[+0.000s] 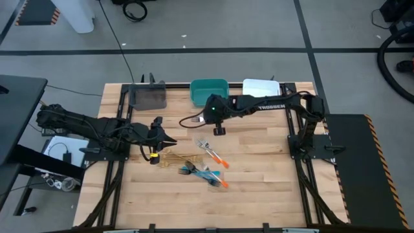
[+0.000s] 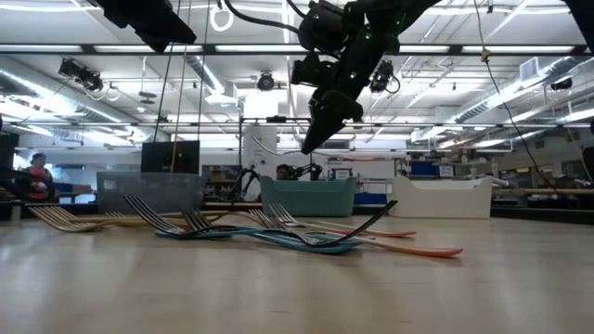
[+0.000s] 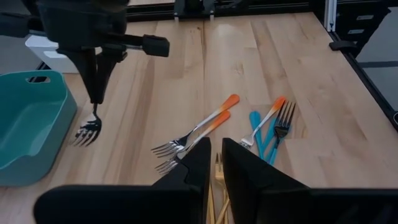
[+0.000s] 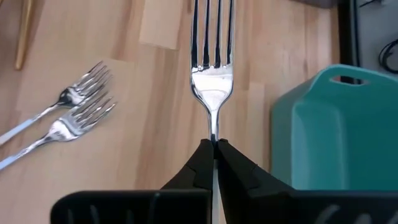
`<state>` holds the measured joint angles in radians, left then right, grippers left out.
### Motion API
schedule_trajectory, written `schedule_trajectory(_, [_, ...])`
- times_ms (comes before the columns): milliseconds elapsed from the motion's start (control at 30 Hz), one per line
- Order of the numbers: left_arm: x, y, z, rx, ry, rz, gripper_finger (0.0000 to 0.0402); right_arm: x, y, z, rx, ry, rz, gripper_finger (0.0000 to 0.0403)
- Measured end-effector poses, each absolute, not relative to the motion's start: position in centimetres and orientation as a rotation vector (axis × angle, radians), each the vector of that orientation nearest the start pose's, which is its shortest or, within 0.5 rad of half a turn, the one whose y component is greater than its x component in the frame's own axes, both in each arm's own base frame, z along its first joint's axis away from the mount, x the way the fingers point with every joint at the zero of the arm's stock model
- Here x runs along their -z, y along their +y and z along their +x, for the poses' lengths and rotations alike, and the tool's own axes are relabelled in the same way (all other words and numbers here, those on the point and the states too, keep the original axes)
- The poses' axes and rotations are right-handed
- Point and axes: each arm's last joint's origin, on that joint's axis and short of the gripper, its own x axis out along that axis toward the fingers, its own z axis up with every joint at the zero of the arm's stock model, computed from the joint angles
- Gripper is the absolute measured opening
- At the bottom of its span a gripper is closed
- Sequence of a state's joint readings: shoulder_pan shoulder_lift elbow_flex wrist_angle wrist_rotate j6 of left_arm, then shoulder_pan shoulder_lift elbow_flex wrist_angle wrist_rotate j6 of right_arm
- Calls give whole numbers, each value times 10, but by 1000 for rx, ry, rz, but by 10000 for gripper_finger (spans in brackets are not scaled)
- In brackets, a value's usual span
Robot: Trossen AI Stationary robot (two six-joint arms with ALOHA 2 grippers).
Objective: Sort silverware by color (type)
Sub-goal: Put the orange fork into the blue bin
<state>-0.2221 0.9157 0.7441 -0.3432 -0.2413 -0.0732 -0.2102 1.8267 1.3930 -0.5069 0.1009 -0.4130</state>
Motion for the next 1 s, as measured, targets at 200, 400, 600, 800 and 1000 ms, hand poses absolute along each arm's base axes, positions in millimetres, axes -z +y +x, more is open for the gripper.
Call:
schedule_trajectory(200, [-283,-36,191,-37,497,53,50,-234,-98,381,109,971,-346,13])
schedule_trajectory(400, [-283,-36,191,-36,496,58,50,-235,-113,379,127,951,-358,13])
schedule_trajectory(600, [-284,-36,192,-37,486,74,50,-247,-127,379,135,921,-381,13])
schedule_trajectory(800, [-285,-36,192,-38,481,77,50,-262,-145,378,157,886,-387,13])
schedule_trajectory(1000, [-285,-36,192,-38,481,78,50,-266,-161,374,168,866,-392,13])
